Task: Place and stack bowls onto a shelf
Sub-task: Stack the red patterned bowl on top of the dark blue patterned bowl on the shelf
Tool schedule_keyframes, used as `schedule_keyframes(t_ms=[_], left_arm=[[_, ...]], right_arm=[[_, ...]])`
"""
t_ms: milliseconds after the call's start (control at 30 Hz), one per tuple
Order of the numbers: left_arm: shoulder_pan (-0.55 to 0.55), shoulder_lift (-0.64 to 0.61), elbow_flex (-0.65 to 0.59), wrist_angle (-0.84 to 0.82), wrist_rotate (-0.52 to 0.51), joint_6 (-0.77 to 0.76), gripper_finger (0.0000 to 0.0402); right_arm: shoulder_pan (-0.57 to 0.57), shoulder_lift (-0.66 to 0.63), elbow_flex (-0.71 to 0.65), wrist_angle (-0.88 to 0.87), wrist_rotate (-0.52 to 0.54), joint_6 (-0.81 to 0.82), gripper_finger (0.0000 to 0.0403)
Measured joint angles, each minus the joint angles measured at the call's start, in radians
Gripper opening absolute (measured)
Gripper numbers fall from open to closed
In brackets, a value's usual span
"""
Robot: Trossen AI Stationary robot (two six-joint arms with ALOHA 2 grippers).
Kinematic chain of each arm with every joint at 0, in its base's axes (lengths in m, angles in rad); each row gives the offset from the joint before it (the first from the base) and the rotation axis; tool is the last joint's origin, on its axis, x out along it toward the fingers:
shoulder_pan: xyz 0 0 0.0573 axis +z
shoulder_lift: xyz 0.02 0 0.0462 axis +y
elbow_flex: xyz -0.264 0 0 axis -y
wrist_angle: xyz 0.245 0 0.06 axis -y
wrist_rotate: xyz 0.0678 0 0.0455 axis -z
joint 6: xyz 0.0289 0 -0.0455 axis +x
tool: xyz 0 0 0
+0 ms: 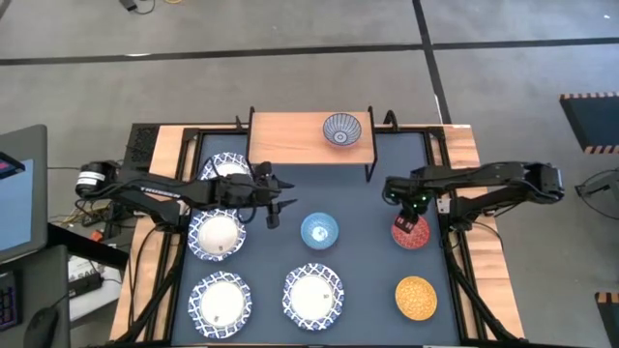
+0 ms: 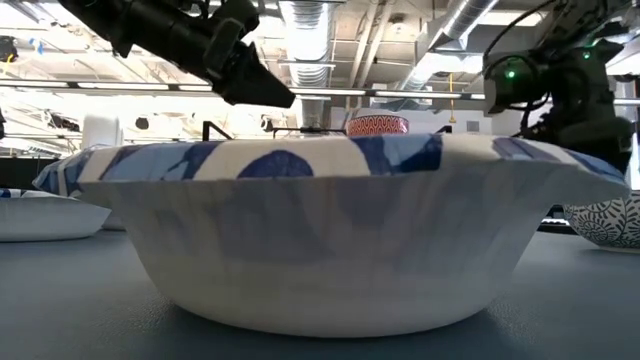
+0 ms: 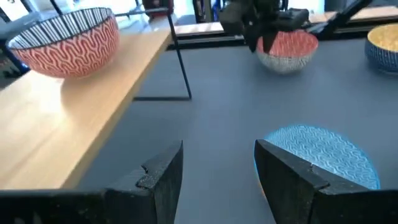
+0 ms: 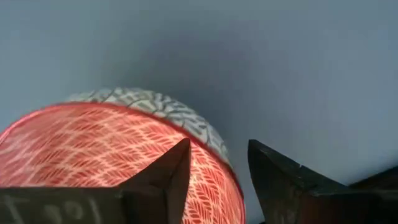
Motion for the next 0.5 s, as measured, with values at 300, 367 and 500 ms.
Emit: schedule_keyframes(t_ms=[300,367,500], left_arm=[[0.001,0.014,-0.001,0.031,-0.057,-0.015,0.0184],[0.002,0.014,-0.001,0.062,-0.083,-0.015,0.0184],[0.014,0.014,-0.001,0.192,-0.071,-0.015,0.0184]], right_arm=[[0.001,0.003,0.087,0.089,0.014,0.053,0.0037],[0.003,-0.010,0.142,0.082,0.020,0.031,0.0037],[0.020,-0.016,0.257,0.136,0.146,0.002,0.0042]])
